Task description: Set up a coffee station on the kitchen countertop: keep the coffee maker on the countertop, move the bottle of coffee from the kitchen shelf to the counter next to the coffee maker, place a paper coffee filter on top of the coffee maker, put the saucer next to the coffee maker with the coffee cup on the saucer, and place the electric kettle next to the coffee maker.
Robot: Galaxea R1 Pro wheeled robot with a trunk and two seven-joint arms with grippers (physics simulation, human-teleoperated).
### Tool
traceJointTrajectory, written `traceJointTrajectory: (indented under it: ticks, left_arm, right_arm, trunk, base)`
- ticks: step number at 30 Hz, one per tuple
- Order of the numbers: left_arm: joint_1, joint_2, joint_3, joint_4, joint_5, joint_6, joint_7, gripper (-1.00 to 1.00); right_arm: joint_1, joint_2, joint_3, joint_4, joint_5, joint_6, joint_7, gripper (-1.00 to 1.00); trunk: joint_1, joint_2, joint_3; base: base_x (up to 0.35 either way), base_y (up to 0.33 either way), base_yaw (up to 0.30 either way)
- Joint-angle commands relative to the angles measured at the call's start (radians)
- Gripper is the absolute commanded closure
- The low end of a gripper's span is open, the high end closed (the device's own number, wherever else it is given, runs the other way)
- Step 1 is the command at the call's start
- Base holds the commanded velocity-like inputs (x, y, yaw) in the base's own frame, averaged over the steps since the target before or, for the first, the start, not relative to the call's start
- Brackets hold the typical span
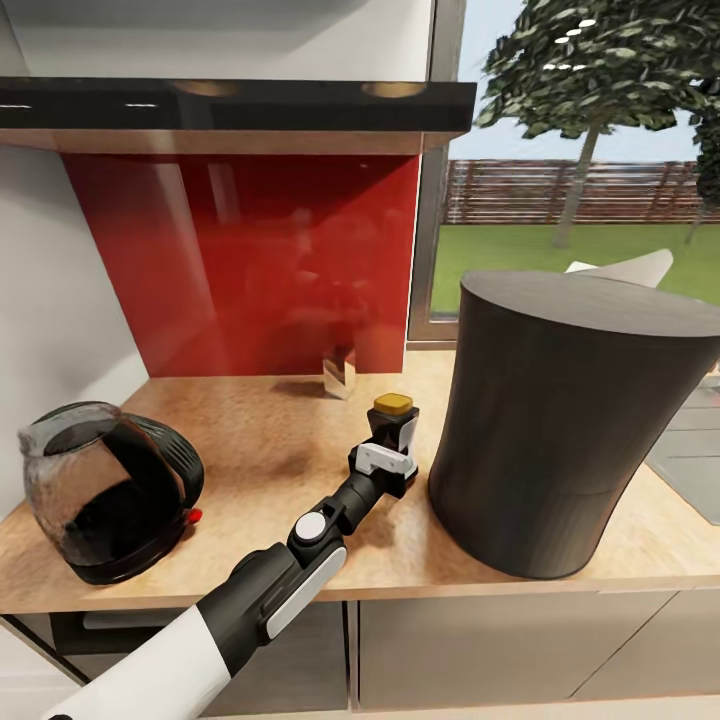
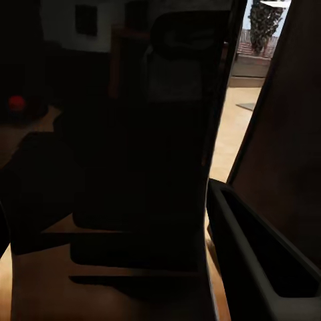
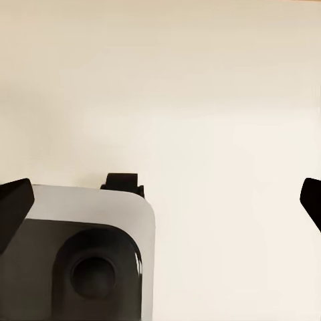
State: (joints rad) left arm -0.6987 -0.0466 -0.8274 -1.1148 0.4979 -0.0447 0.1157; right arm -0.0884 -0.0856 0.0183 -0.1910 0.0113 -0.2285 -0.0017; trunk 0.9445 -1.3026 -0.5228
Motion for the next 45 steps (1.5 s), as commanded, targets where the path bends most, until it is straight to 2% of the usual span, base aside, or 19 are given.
traceJointTrajectory:
  ticks: [1, 15, 16, 45]
  left_arm:
    - [-0.001, 0.001, -0.006, 0.033, 0.013, -0.004, 0.005, 1.0]
    - [-0.001, 0.001, -0.006, 0.032, 0.013, -0.004, 0.005, 1.0]
    - [-0.001, 0.001, -0.006, 0.032, 0.013, -0.004, 0.005, -1.0]
    - [-0.001, 0.002, -0.003, 0.032, 0.013, -0.007, 0.005, -1.0]
  right_arm:
    - [-0.001, 0.0, 0.002, 0.001, 0.001, -0.003, 0.0, -1.0]
    - [-0.001, 0.0, 0.002, 0.001, 0.002, -0.003, 0.0, -1.0]
    - [-0.001, 0.0, 0.002, 0.001, 0.002, -0.003, -0.001, -1.0]
    - [-0.001, 0.0, 0.002, 0.001, 0.001, -0.003, -0.001, -1.0]
  trunk:
    - [0.0, 0.0, -0.001]
    - [0.0, 0.0, -0.001]
    - [0.0, 0.0, -0.001]
    - [0.0, 0.0, -0.001]
  base:
    - [0.0, 0.0, 0.0]
    - [0.0, 0.0, 0.0]
    - [0.0, 0.0, 0.0]
    - [0.0, 0.0, 0.0]
